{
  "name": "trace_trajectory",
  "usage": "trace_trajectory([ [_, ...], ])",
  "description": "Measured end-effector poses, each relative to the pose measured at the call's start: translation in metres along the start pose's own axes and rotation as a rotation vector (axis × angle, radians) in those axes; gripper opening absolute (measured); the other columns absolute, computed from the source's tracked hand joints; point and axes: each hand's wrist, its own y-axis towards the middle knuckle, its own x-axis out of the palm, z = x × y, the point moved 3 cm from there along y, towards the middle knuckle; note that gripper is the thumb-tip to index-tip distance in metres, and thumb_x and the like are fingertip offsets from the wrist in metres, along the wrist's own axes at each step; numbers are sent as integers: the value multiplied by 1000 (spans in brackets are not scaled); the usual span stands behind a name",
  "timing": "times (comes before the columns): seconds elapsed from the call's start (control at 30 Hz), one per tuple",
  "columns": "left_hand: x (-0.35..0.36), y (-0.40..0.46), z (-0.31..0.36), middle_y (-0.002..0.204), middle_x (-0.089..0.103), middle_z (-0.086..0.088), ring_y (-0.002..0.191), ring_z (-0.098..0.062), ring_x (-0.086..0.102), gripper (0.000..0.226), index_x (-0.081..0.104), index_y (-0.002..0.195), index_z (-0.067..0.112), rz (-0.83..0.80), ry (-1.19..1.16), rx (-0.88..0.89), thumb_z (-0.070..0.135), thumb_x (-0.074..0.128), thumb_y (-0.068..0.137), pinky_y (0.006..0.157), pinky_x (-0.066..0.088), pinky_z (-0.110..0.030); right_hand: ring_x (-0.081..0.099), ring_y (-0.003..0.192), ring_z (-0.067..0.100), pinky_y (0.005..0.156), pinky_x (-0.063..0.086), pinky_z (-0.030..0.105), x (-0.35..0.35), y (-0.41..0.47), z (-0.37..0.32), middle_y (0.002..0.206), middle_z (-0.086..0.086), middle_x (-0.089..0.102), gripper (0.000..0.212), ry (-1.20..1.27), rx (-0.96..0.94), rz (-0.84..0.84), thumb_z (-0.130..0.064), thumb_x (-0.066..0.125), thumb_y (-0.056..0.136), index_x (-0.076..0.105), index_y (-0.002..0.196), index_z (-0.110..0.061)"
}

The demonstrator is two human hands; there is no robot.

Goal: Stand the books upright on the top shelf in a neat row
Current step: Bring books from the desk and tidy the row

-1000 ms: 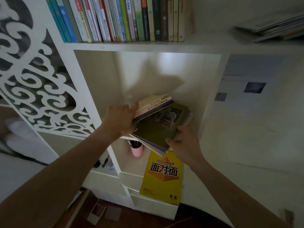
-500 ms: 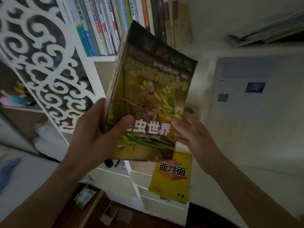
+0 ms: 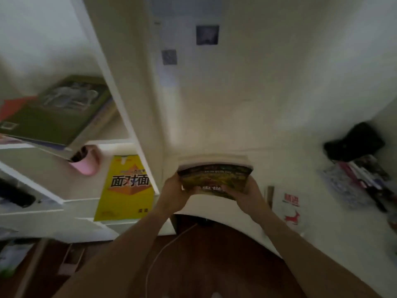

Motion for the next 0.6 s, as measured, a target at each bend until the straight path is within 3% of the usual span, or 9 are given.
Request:
trace_trajectory([
  [0.13, 65, 25, -29, 102, 66, -4, 105, -27, 64, 40, 66, 125, 2, -15, -13, -91, 18, 79, 91, 64, 39, -3, 67, 112, 12, 96, 57, 47, -24, 26, 64, 120, -8, 71, 53, -73, 8, 6, -18, 79, 88, 56, 135, -22],
  [0.2, 86, 28, -40, 110, 67, -10, 105, -24, 61, 44, 62, 130, 1, -26, -27, -127, 17, 78, 92, 68, 37, -8, 67, 111, 10, 96, 57, 45, -29, 32, 85, 121, -8, 70, 55, -76, 36, -2, -16, 80, 88, 54, 136, -23],
  [0.27, 101, 30, -47, 110, 64, -5, 105, -19, 58, 48, 60, 134, 3, -29, -40, -143, 15, 78, 91, 73, 36, -10, 67, 111, 8, 96, 58, 44, -31, 35, 104, 122, -7, 70, 57, -56, 54, -7, -13, 79, 87, 54, 137, -22],
  [0.37, 115, 32, -60, 106, 62, 1, 110, -24, 62, 47, 60, 134, 5, -38, -67, -173, 11, 78, 91, 69, 41, -2, 66, 112, 7, 98, 57, 44, -31, 39, 129, 125, -6, 69, 56, -41, 77, -11, -13, 77, 89, 53, 138, -22],
  [0.43, 120, 35, -64, 106, 61, 4, 106, -18, 61, 48, 58, 135, 7, -36, -73, -163, 11, 77, 91, 70, 39, 4, 65, 111, 2, 96, 57, 39, -31, 41, 140, 125, -10, 67, 54, -14, 84, -1, -12, 75, 91, 53, 138, -27],
  [0.53, 125, 40, -66, 105, 58, 13, 105, -13, 59, 53, 54, 137, 12, -33, -106, -154, 14, 79, 90, 71, 40, 4, 64, 108, -4, 87, 57, 19, -30, 46, 147, 126, -12, 66, 55, 17, 68, 10, -7, 74, 91, 52, 136, -29],
  [0.6, 129, 38, -69, 106, 56, 23, 98, 0, 59, 62, 51, 136, 18, -15, -148, -148, 13, 85, 84, 73, 40, 5, 64, 109, -3, 86, 56, 17, -27, 48, 154, 125, -11, 66, 58, 23, 74, 13, -8, 77, 89, 52, 138, -26],
])
